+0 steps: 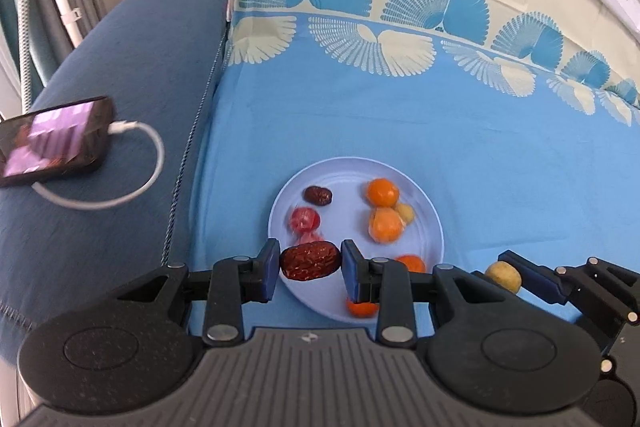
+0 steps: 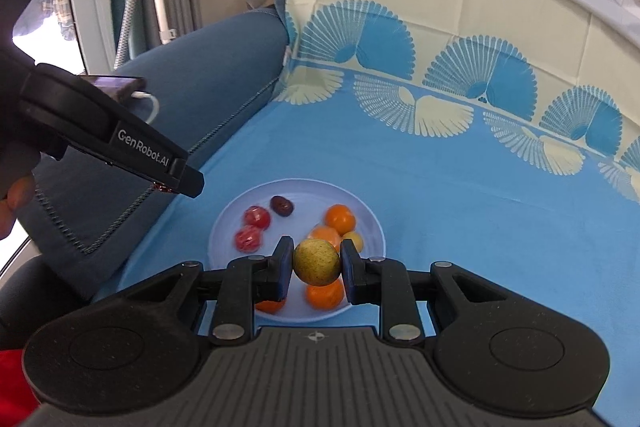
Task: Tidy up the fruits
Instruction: 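Carry the red date and yellow jujube over the plate with both tools, then open both tools to release the date and jujube onto the plate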
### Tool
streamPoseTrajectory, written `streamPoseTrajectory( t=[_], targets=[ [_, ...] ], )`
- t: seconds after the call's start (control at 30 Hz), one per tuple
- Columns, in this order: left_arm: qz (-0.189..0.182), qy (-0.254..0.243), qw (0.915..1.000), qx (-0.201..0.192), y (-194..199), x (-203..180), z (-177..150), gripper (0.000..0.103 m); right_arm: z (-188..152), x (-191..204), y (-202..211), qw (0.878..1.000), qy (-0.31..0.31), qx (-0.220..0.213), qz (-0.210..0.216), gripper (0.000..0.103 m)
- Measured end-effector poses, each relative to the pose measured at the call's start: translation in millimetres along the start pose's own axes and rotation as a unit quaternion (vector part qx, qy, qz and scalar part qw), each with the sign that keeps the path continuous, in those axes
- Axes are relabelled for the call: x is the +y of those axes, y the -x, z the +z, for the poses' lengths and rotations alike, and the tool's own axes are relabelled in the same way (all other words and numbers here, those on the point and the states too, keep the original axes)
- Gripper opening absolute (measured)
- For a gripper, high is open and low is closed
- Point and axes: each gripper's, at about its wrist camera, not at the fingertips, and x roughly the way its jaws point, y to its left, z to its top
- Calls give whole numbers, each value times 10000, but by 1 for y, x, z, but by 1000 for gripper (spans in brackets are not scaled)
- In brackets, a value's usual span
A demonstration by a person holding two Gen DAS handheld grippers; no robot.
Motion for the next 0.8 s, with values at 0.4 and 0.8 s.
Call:
streamPoseTrajectory(
  t=[0.4,0.8],
  targets=[
    [112,-157,9984,535,-92,-10,29,36,2,-26,-97,9986,54,516,83,26],
    [168,-344,9962,777,-144,-14,31,77,-4,-26,-147,9958,189,869,227,30]
  ],
)
